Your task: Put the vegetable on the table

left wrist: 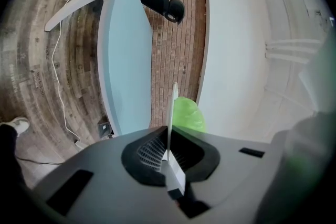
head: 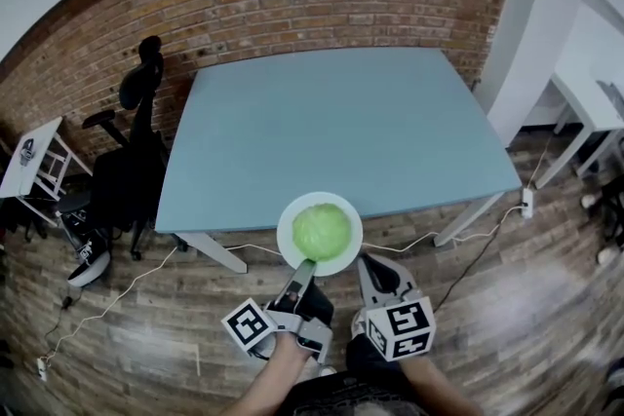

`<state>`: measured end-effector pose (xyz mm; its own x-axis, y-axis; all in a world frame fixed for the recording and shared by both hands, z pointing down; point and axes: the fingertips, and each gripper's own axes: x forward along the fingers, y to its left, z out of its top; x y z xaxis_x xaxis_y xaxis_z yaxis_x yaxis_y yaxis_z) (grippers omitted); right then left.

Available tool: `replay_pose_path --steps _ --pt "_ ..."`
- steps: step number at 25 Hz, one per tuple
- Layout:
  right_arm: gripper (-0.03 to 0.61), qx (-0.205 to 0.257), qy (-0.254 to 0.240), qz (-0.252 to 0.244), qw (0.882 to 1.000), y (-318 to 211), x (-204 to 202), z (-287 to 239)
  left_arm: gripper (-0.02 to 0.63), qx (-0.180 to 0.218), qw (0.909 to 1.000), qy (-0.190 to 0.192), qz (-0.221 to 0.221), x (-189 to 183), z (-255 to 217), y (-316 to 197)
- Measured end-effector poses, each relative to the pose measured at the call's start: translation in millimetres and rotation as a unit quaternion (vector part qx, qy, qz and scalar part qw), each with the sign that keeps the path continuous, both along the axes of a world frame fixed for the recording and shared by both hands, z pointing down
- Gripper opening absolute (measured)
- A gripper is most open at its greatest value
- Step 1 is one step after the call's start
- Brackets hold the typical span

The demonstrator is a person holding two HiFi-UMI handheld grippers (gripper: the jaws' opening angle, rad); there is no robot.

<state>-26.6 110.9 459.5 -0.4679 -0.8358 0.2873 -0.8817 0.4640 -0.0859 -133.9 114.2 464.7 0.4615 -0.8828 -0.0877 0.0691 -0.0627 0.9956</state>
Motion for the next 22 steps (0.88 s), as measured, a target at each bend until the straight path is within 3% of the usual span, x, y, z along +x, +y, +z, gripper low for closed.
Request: replay_pose_path --steps 22 --pt "0.008 -0.005 0.0 -0.035 0.999 -123.5 47.3 6.9 0.012 -0.025 0.9991 -0.009 -0.034 49.0 5.9 -119.5"
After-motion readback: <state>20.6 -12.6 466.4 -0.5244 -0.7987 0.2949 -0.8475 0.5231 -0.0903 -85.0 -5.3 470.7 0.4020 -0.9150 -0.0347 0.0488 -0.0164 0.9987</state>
